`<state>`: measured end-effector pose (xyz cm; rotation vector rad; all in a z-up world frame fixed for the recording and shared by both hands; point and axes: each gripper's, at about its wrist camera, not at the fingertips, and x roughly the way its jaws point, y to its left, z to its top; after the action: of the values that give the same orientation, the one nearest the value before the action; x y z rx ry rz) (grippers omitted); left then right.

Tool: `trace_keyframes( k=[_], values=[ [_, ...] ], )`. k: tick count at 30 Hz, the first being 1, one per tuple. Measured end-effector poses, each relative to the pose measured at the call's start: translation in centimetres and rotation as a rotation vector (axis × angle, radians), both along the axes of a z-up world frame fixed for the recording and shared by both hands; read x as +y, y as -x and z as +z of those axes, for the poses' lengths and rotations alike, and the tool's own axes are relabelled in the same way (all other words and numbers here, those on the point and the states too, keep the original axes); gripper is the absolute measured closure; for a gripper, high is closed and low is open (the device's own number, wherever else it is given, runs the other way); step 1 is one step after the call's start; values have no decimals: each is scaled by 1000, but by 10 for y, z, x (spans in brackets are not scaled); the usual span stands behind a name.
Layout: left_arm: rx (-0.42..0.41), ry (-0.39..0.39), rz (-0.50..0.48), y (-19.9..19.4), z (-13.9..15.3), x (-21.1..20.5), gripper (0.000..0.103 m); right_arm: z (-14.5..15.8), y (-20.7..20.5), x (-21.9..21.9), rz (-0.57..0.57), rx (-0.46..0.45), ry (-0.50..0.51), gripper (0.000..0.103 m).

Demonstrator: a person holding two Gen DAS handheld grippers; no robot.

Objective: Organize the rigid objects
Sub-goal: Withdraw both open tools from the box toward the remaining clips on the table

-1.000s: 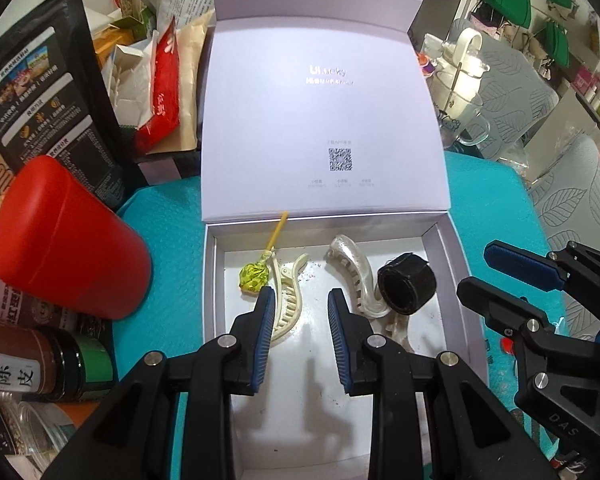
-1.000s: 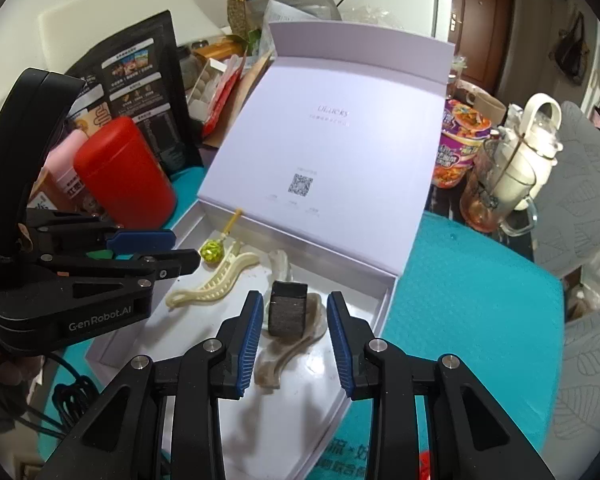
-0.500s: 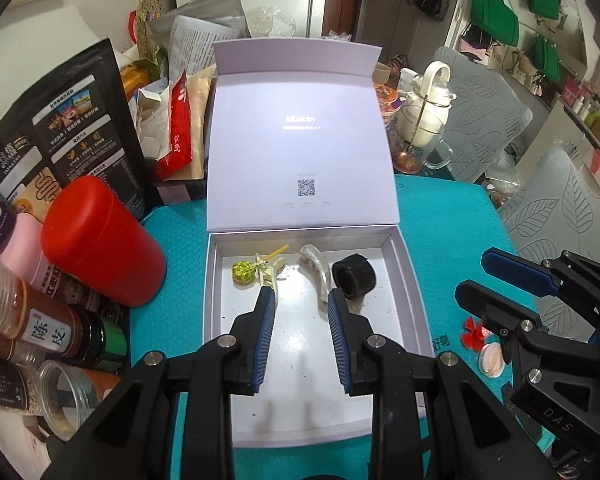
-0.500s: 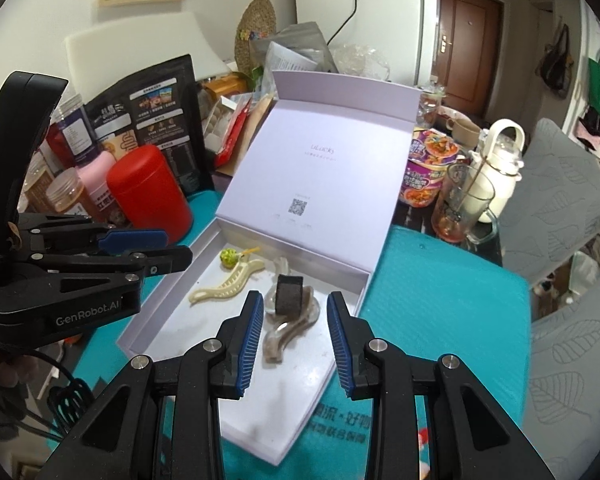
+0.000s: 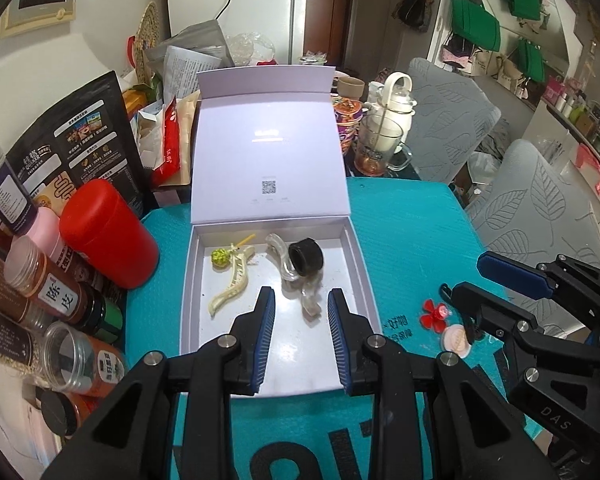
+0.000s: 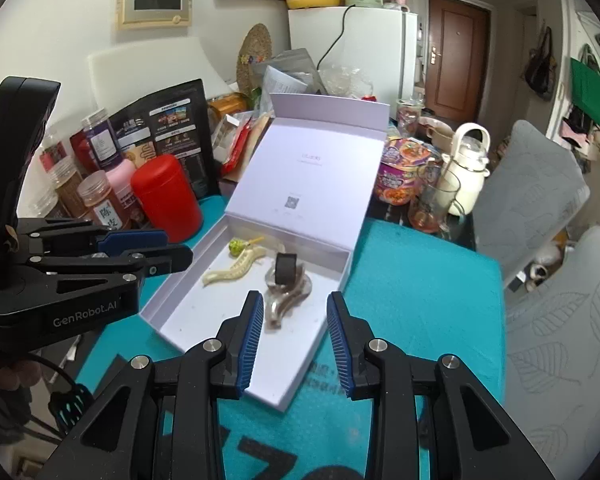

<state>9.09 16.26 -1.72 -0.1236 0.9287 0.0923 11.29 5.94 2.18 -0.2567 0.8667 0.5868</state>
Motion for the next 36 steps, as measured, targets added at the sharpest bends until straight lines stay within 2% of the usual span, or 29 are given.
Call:
trace_keyframes(
  k=[21,30,36],
  values=[
    [-57,3,-51,81,17,-110,76,28,90,-102,-35,-36,-6,70],
    [-58,13,-70,108,11,-156,76,30,126,-145,-46,-38,-10,66],
    [-14,13,-95,111,-3,-183,76,25,139,-173,-73,-13,-7,63]
  ],
)
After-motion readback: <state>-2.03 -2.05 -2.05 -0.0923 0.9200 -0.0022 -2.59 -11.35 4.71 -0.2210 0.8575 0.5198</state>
